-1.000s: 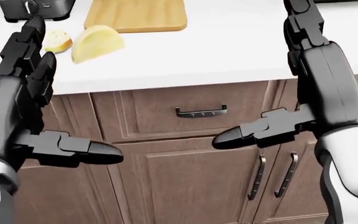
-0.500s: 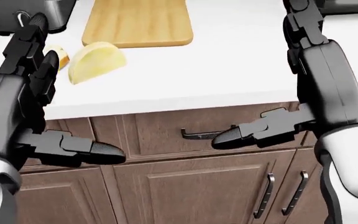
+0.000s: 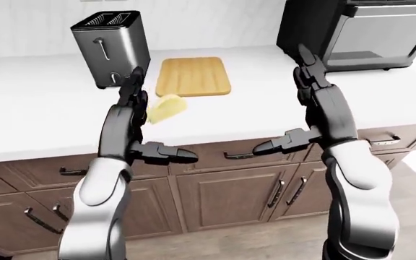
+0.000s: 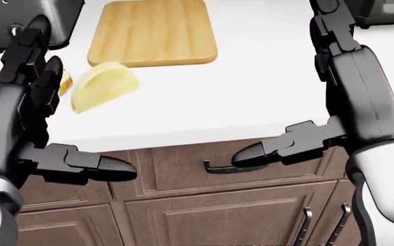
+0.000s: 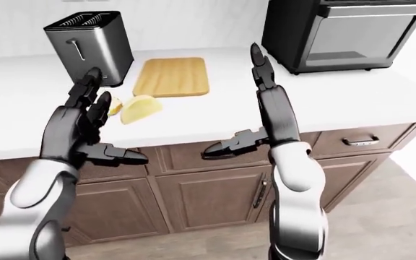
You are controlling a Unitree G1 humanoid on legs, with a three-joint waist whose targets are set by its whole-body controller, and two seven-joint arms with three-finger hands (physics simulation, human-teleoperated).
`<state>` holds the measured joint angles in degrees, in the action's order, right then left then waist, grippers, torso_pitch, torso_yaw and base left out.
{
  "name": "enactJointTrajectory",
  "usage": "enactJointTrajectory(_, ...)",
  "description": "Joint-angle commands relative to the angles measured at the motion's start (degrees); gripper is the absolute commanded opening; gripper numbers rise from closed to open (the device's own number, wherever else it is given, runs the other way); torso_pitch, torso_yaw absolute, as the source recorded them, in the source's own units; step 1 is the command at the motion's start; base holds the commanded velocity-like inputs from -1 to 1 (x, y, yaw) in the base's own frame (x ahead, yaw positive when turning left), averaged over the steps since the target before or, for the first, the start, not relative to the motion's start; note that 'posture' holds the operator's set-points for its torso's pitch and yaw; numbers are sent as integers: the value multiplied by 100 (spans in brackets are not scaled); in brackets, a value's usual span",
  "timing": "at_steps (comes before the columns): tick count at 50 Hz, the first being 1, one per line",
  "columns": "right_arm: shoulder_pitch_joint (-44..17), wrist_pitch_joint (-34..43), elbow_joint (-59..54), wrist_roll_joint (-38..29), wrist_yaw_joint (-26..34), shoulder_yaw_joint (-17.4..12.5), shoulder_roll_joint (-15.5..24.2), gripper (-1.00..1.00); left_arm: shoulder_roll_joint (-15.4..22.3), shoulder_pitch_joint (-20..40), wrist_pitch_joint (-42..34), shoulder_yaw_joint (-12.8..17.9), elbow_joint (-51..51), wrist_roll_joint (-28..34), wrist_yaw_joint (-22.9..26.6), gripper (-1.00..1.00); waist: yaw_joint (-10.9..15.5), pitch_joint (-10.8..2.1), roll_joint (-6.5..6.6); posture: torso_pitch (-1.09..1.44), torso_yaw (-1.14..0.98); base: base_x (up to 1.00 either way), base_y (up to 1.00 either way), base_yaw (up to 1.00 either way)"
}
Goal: Place the bread and cheese on the cutting board.
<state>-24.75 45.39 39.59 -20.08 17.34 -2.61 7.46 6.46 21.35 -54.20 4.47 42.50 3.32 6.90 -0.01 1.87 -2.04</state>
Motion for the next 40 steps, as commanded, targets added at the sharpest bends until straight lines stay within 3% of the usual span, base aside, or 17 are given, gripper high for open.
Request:
enactJointTrajectory(1, -118, -95, 117, -21, -32, -12, 0, 100, 52, 113, 129, 37, 129, -3, -4, 100, 9, -101, -52, 0, 0, 11, 3, 0)
enactJointTrajectory(3, -114, -101, 119, -20, -32, -15, 0, 100, 52, 105, 131, 28, 136, -1, -3, 100, 7, -101, -54, 0, 0, 11, 3, 0)
enactJointTrajectory(8, -106, -117, 116, -22, -35, -8, -7, 100, 45, 83, 165, 28, 121, -1, -2, 100, 10, -20, 197, 0, 0, 11, 3, 0)
enactJointTrajectory(10, -110, -117, 115, -21, -31, -6, -8, 100, 41, 85, 175, 24, 110, 1, -4, 100, -19, -29, 395, 0, 0, 11, 2, 0)
enactJointTrajectory(12, -115, -93, 145, -29, -18, 1, -4, 100, 40, 88, 160, 27, 119, 0, -3, 100, -36, -156, 781, 0, 0, 11, 3, 0)
enactJointTrajectory(13, -110, -92, 152, -29, -13, 1, -3, 100, 42, 88, 152, 27, 127, 0, -2, 100, 24, -94, 518, 0, 0, 11, 3, 0)
enactJointTrajectory(15, -91, -117, 144, -30, -15, 4, -7, 100, 40, 89, 155, 28, 122, -1, -2, 100, 18, -82, 593, 0, 0, 10, 2, 0)
enactJointTrajectory(19, -89, -117, 150, -44, -3, 21, -10, 100, 34, 67, 196, 14, 99, 5, -2, 100, 30, -99, 405, 0, 0, 10, 2, 0)
enactJointTrajectory(22, -99, -105, 157, -56, 7, 26, -11, 100, 37, 82, 165, 18, 119, 3, 3, 100, 48, -56, 193, 0, 0, 12, 2, 0)
enactJointTrajectory(25, -103, -88, 179, -73, 22, 39, -17, 100, 43, 90, 140, 18, 143, 5, 10, 100, 58, -118, -206, 0, 0, 10, 2, 0)
enactJointTrajectory(26, -109, -75, 190, -79, 31, 42, -17, 100, 45, 99, 128, 17, 149, 7, 11, 100, 3, -108, 7, 0, 0, 11, 2, 0)
enactJointTrajectory(28, -131, -49, 204, -89, 49, 42, -14, 100, 46, 112, 125, 8, 143, 13, 11, 100, 16, -100, -78, 0, 0, 11, 3, 0)
enactJointTrajectory(34, -140, -52, 202, -108, 79, 50, -20, 100, 46, 148, 91, -4, 141, 30, 14, 100, 6, -23, 233, 0, 0, 11, 3, 0)
enactJointTrajectory(37, -154, -49, 216, -105, 104, 34, -12, 100, 37, 162, 118, -33, 123, 49, 13, 100, -40, -108, 644, 0, 0, 10, 3, 0)
enactJointTrajectory(38, -152, -49, 219, -107, 104, 34, -13, 100, 34, 161, 116, -33, 127, 50, 15, 100, -77, -178, 676, 0, 0, 10, 2, 0)
enactJointTrajectory(39, -139, -56, 220, -107, 103, 38, -17, 100, 32, 153, 123, -38, 125, 54, 17, 100, 7, -111, 576, 0, 0, 12, 3, 0)
enactJointTrajectory(40, -125, -72, 213, -108, 99, 42, -21, 100, 30, 146, 124, -39, 128, 58, 20, 100, -22, -64, 617, 0, 0, 12, 2, 0)
